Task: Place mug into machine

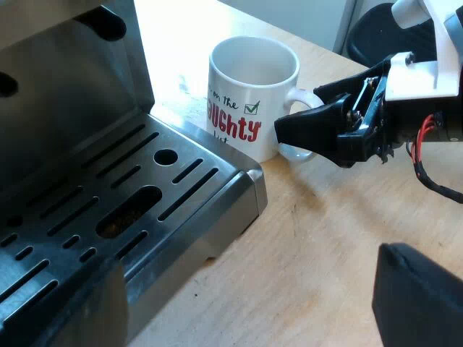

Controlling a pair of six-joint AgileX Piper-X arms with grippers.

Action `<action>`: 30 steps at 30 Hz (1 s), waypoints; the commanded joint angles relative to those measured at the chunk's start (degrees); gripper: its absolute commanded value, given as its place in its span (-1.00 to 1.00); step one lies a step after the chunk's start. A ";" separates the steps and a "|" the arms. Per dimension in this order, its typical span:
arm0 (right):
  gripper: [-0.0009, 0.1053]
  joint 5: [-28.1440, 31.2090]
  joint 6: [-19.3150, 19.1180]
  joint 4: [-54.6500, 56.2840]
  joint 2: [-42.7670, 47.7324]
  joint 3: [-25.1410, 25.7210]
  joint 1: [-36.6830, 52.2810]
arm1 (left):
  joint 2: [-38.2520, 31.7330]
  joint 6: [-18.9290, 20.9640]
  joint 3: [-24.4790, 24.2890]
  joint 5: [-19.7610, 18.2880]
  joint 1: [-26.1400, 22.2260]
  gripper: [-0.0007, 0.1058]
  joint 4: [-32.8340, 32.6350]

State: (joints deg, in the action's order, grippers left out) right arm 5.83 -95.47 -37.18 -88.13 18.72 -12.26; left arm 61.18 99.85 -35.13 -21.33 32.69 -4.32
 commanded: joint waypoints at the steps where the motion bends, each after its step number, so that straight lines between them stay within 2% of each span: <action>1: 0.65 -0.07 -0.29 -0.77 0.20 0.51 -0.02 | -0.22 0.18 -0.01 -0.37 0.17 0.34 0.84; 4: 0.36 -0.07 -0.29 -0.77 0.20 0.51 -0.02 | -0.22 0.18 -0.01 -0.37 0.17 0.34 0.84; 6: 0.05 -0.07 -0.29 -0.77 0.20 0.51 -0.02 | -0.22 0.18 -0.01 -0.37 0.17 0.34 0.84; 9: -0.30 -0.07 -0.29 -0.77 0.20 0.51 -0.02 | -0.22 0.18 -0.01 -0.37 0.17 0.34 0.84; 10: -0.34 -0.07 -0.29 -0.77 0.20 0.51 -0.02 | -0.22 0.18 -0.01 -0.37 0.17 0.34 0.84; 12: -0.60 -0.17 -0.29 -0.77 0.20 0.51 -0.02 | -0.22 0.18 -0.01 -0.37 0.17 0.34 0.84; 16: -0.98 -0.95 -0.29 -0.77 0.20 0.51 -0.02 | -0.22 0.18 -0.01 -0.37 0.17 0.34 0.84; 23: -0.98 -6.36 -0.29 -0.21 1.15 -0.07 -0.77 | -0.22 0.18 -0.01 -0.37 0.17 0.34 0.84; 27: -0.98 -1.84 -2.75 0.19 3.84 -1.61 -3.83 | -0.22 0.18 -0.01 -0.37 0.17 0.34 0.16; 30: -0.98 2.83 -2.96 0.63 6.69 -2.66 -6.68 | -0.45 0.34 -0.01 -0.37 0.17 0.34 -0.88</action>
State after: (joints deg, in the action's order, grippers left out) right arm 7.21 -97.65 -35.01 -83.10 15.77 -18.35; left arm 61.18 99.85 -35.13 -21.33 32.69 -5.02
